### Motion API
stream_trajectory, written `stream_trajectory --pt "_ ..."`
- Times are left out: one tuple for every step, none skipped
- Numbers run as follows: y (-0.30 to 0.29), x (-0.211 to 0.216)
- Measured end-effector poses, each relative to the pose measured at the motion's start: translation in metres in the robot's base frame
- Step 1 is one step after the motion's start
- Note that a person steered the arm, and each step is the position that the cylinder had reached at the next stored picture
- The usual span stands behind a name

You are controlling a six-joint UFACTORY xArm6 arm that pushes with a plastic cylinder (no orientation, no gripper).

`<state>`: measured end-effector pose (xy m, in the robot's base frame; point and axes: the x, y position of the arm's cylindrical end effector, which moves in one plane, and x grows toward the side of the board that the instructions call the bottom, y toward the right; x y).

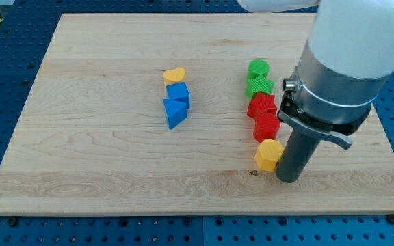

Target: Slide the yellow hexagon horizontally left to the yellow heart

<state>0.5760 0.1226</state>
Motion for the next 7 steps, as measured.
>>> stream_trajectory --pt "0.025 -0.005" --pt "0.053 -0.023" --pt "0.019 -0.026" --pt "-0.011 -0.020" --pt "-0.036 -0.009" --pt "-0.059 0.001" --pt "-0.035 -0.005"
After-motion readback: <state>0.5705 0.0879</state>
